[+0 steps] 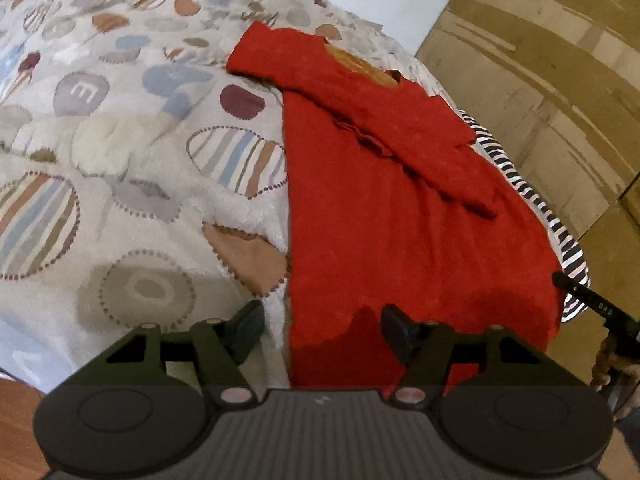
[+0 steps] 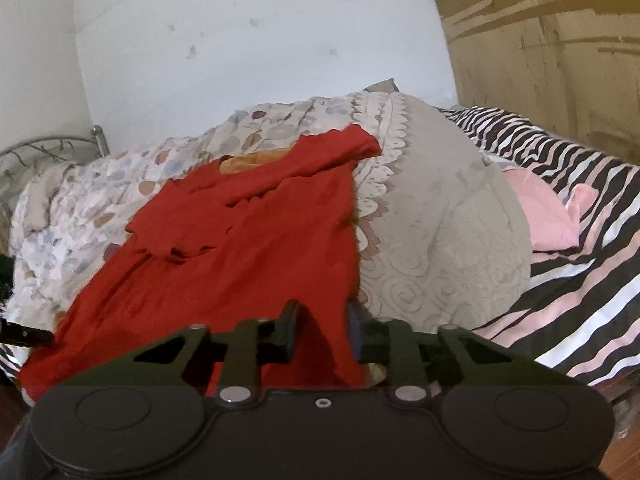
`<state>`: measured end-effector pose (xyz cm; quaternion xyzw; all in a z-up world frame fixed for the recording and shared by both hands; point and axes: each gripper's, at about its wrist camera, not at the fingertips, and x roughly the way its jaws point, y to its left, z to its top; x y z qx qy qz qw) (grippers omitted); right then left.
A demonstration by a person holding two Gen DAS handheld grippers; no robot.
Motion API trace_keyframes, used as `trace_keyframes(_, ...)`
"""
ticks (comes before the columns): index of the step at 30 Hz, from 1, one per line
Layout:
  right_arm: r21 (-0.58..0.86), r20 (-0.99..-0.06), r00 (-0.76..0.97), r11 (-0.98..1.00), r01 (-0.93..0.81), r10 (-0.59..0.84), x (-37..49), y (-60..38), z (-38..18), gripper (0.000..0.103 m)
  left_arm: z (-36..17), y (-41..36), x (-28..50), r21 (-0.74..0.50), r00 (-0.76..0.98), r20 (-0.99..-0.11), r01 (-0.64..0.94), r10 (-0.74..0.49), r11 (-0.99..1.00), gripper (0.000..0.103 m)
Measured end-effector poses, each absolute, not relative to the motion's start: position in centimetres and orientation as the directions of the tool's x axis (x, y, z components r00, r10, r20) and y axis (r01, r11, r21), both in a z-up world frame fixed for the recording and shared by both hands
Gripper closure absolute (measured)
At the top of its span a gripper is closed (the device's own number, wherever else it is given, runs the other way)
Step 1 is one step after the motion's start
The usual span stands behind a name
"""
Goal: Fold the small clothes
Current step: 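Grasp the red shirt's side edge with the left tool and lift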
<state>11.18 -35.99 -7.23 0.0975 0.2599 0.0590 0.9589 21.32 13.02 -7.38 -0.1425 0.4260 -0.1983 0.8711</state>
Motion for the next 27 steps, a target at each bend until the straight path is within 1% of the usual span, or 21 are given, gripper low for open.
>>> trace_keyframes(1, 0.203, -0.465, 0.871, 0.977, -0.072, 0.160, 10.9, -36.0, -6.7, 0.099, -7.3, 13.0, 21.4, -0.429, 0.547, -0.688, 0.224, -0.477, 0.875, 0.034)
trace_keyframes(2, 0.201, -0.432, 0.885, 0.975, -0.090, 0.171, 10.6, -36.1, -6.1, 0.099, -7.2, 13.1, 21.4, -0.439, 0.534, -0.692, 0.220, -0.485, 0.871, 0.035)
trace_keyframes(3, 0.192, -0.403, 0.898, 0.975, -0.108, 0.179, 10.3, -36.2, -5.4, 0.099, -7.1, 13.1, 21.4, -0.441, 0.524, -0.701, 0.214, -0.484, 0.872, 0.041)
trace_keyframes(4, 0.171, -0.385, 0.905, 0.978, -0.122, 0.180, 10.1, -36.2, -4.7, 0.099, -7.0, 13.0, 21.4, -0.437, 0.513, -0.713, 0.209, -0.479, 0.875, 0.053)
trace_keyframes(5, 0.153, -0.378, 0.907, 0.979, -0.134, 0.183, 10.0, -36.2, -4.1, 0.099, -6.9, 13.1, 21.4, -0.435, 0.505, -0.720, 0.204, -0.475, 0.877, 0.060)
trace_keyframes(6, 0.143, -0.374, 0.909, 0.980, -0.141, 0.186, 9.9, -36.2, -3.7, 0.099, -6.9, 13.3, 21.4, -0.445, 0.495, -0.724, 0.197, -0.480, 0.874, 0.072)
trace_keyframes(8, 0.117, -0.376, 0.908, 0.982, -0.150, 0.183, 9.7, -36.1, -3.3, 0.099, -6.9, 13.9, 21.4, -0.472, 0.490, -0.723, 0.162, -0.486, 0.866, 0.081)
trace_keyframes(9, 0.105, -0.380, 0.907, 0.983, -0.151, 0.180, 9.7, -36.0, -3.2, 0.099, -6.9, 14.3, 21.3, -0.488, 0.499, -0.716, 0.141, -0.488, 0.861, 0.088)
trace_keyframes(10, 0.092, -0.384, 0.907, 0.985, -0.149, 0.173, 9.6, -35.9, -3.3, 0.099, -6.9, 14.6, 21.1, -0.501, 0.513, -0.705, 0.128, -0.490, 0.856, 0.091)
trace_keyframes(14, 0.113, -0.380, 0.909, 0.984, -0.140, 0.173, 9.2, -35.9, -3.2, 0.100, -5.2, 14.7, 19.3, -0.490, 0.588, -0.649, 0.164, -0.484, 0.856, 0.095)
trace_keyframes(18, 0.119, -0.345, 0.920, 0.981, -0.152, 0.184, 8.7, -35.4, -2.2, 0.100, -2.6, 15.0, 18.0, -0.543, 0.622, -0.567, 0.210, -0.539, 0.813, 0.095)
trace_keyframes(21, 0.096, -0.361, 0.917, 0.985, -0.144, 0.169, 8.8, -35.1, -2.5, 0.099, -2.7, 15.2, 18.8, -0.539, 0.618, -0.593, 0.172, -0.516, 0.825, 0.096)
trace_keyframes(24, 0.121, -0.406, 0.902, 0.987, -0.104, 0.144, 9.1, -35.9, -4.1, 0.100, -4.0, 15.6, 19.1, -0.525, 0.601, -0.635, 0.125, -0.485, 0.842, 0.096)
trace_keyframes(27, 0.154, -0.440, 0.887, 0.985, -0.077, 0.138, 8.9, -36.6, -5.5, 0.100, -5.4, 16.3, 19.0, -0.516, 0.596, -0.656, 0.093, -0.463, 0.851, 0.096)
